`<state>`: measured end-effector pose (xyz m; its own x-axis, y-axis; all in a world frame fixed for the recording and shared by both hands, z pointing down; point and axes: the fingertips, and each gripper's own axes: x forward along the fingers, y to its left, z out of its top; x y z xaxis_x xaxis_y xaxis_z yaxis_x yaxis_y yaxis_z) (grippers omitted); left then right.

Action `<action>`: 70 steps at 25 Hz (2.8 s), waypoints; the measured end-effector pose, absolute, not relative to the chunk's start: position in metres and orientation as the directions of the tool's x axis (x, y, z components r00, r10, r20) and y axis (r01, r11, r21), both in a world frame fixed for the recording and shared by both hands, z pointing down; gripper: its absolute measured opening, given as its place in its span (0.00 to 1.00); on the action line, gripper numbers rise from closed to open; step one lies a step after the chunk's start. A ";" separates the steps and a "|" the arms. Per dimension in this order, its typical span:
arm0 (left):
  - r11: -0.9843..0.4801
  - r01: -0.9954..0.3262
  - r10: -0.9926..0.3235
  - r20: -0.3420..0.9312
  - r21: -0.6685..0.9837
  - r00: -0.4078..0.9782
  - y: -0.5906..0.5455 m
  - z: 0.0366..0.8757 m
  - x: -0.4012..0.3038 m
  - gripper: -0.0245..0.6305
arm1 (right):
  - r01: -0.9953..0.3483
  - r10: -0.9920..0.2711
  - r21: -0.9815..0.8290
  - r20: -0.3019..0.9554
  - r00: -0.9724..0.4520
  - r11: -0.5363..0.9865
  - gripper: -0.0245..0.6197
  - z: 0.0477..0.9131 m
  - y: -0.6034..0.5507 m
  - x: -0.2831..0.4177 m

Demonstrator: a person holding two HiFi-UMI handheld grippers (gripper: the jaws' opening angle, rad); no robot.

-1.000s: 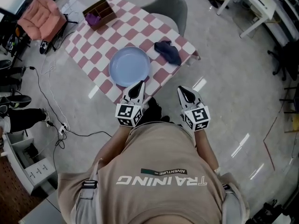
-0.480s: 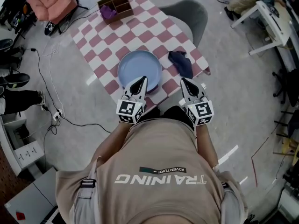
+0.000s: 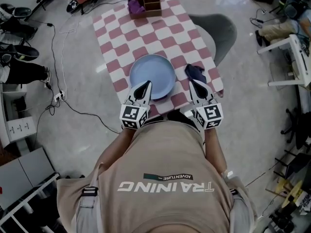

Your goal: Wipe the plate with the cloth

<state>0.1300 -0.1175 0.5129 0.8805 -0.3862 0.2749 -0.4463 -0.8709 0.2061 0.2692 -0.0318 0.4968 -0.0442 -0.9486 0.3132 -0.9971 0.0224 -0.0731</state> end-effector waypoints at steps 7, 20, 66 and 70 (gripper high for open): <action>-0.775 -0.592 -0.537 0.262 0.223 0.802 -0.122 0.507 0.129 0.06 | -0.973 -0.917 -0.085 0.323 -0.232 0.216 0.06 0.501 -0.057 0.272; -0.720 -0.663 -0.607 0.279 0.203 0.744 -0.123 0.508 0.116 0.06 | -0.940 -0.873 -0.099 0.351 -0.340 0.327 0.06 0.514 -0.069 0.261; -0.658 -0.722 -0.667 0.278 0.213 0.691 -0.135 0.520 0.094 0.06 | -0.988 -0.791 -0.047 0.594 -0.149 0.150 0.46 0.646 -0.043 0.367; -0.646 -0.734 -0.681 0.276 0.211 0.679 -0.138 0.520 0.090 0.06 | -0.990 -0.751 -0.065 0.645 -0.140 0.128 0.46 0.671 -0.039 0.370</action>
